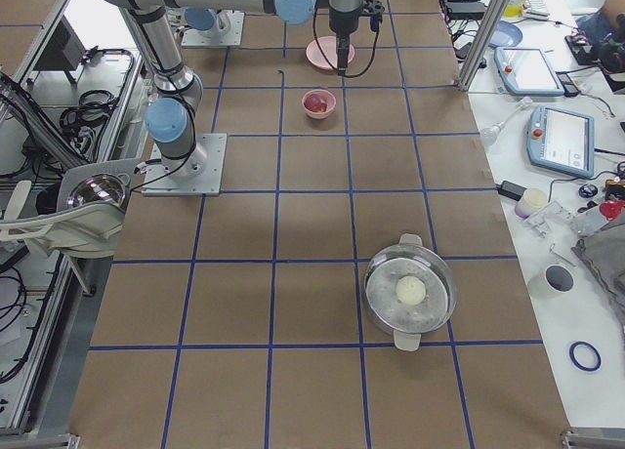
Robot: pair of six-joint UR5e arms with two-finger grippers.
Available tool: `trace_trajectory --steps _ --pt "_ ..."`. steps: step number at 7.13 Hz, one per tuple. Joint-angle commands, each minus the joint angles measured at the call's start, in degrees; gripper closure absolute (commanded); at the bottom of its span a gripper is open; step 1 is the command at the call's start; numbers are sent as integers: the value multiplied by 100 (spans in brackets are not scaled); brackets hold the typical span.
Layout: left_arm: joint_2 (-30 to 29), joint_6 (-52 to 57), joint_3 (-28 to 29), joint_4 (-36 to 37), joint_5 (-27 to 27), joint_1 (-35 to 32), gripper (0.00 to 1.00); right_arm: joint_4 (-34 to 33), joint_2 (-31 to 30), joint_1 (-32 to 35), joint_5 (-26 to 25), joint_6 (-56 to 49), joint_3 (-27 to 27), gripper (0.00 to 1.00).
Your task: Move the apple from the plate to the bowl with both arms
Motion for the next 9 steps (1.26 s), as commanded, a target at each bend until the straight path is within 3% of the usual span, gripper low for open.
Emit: trace_trajectory --steps 1,9 --pt "94 21 -65 -33 348 -14 0 54 -83 35 58 -12 -12 0" --pt "51 -14 -126 -24 351 -128 0 63 -84 43 76 -3 50 0"
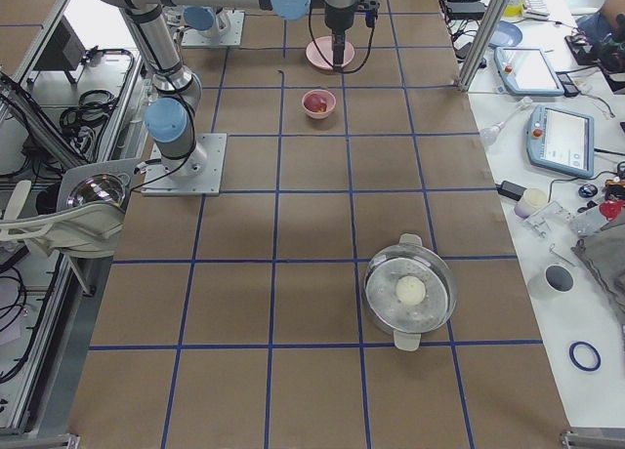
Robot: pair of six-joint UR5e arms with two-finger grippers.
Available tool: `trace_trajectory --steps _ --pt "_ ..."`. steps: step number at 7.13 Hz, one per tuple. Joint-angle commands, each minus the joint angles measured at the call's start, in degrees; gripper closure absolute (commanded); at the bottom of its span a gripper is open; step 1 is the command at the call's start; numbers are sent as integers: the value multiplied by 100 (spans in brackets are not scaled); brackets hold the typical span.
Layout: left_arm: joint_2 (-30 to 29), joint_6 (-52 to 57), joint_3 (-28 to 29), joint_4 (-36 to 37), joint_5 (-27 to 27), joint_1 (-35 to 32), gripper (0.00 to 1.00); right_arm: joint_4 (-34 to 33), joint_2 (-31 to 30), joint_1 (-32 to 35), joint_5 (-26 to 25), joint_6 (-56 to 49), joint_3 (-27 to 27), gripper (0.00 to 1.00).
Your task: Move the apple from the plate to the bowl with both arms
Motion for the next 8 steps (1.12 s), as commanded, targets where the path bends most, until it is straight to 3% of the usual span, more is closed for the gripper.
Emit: trace_trajectory --steps 1,8 --pt "-16 0 -4 -7 0 -13 0 -17 11 0 24 0 -8 0" --pt "-16 -18 -56 2 -9 -21 0 -70 73 0 33 0 -8 0"
